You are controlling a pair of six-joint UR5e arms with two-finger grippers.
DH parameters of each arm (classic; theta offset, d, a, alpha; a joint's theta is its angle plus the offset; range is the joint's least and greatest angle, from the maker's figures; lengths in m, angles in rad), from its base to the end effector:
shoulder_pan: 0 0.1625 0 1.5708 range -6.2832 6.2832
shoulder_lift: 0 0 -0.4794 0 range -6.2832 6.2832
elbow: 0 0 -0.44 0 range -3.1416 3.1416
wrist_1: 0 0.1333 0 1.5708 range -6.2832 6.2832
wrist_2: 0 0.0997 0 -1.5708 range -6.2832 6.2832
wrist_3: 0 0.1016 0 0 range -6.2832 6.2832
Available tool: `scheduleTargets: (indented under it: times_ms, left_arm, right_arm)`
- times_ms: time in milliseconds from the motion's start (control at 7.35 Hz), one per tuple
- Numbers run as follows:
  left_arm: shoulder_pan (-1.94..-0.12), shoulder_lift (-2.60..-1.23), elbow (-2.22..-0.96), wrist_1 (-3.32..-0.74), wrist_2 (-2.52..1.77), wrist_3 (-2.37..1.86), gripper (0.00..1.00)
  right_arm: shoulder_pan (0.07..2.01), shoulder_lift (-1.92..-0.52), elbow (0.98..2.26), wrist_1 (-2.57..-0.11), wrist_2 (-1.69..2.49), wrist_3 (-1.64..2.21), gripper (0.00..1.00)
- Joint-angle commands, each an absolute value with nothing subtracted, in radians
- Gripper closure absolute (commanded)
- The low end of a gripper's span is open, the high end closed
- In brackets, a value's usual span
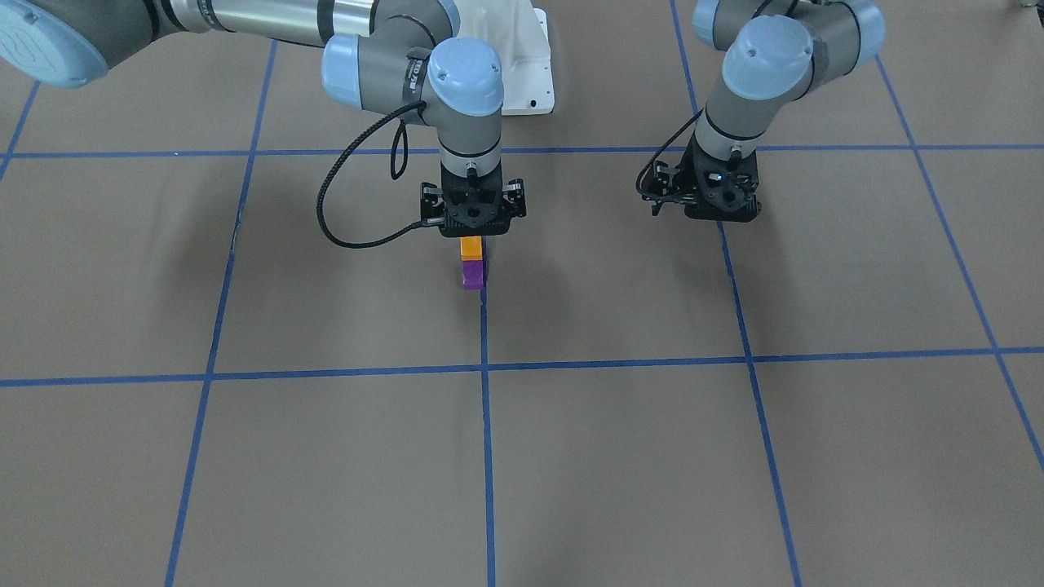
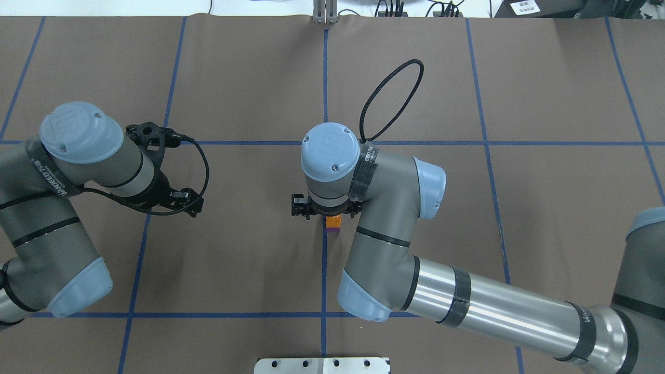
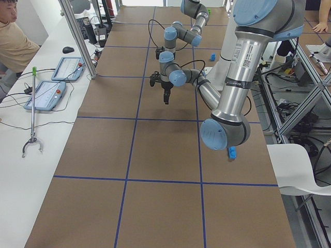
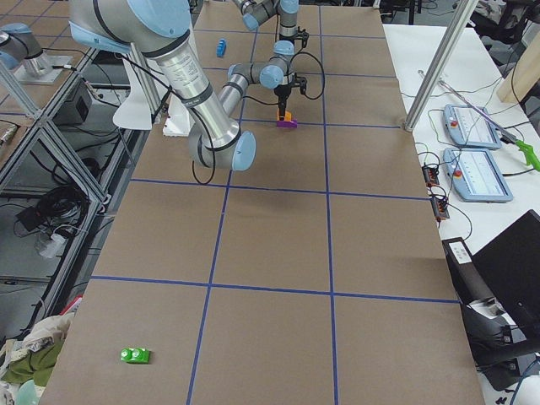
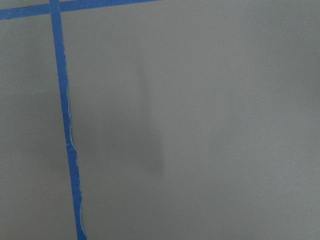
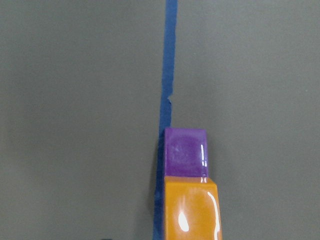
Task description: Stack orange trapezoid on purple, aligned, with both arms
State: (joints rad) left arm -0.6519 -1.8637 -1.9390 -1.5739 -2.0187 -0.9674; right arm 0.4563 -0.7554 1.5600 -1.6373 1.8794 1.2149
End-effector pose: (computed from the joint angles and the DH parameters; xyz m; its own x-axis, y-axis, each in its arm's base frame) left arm 0.4392 -0.4475 0.3620 0.7053 0.1051 -0.7011 -0.0796 0.9944 0.0690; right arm -0.6667 -0.4414 0.1786 0.7048 -0.0239 0.7090 0.0098 0.9997 0.0239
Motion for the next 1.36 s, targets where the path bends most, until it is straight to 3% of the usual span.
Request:
scheduleTargets:
  times_ms: [0, 272, 680, 952, 1224]
  left_arm:
    - [-0.652, -1.864, -1.94, -1.574, -2.019, -0.969, 0.0]
    - [-0.661, -1.849, -1.968, -1.572, -2.02, -0.96, 0.0]
    - [-0.724, -1.75, -2.013, -1.572, -2.019, -0.823, 0.0]
    - [-0.858, -1.7, -2.019, -1.575, -2.058, -0.623, 0.0]
    - [-1.118, -1.649, -1.971, -1.569, -2.286, -0.334, 0.0]
  right_arm:
    - [0.535, -0.858, 1.74, -1.649, 1.989, 1.215, 0.0]
    - [0.677, -1.064, 1.924, -1.644, 2.127, 1.209, 0.0]
    - [0.863, -1.354, 2.023, -1.634, 2.166, 1.148, 0.0]
    - [1.025, -1.495, 1.981, -1.637, 2.215, 0.83, 0.0]
    - [1.251, -1.601, 1.903, -1.635, 2.262, 0.468, 0.0]
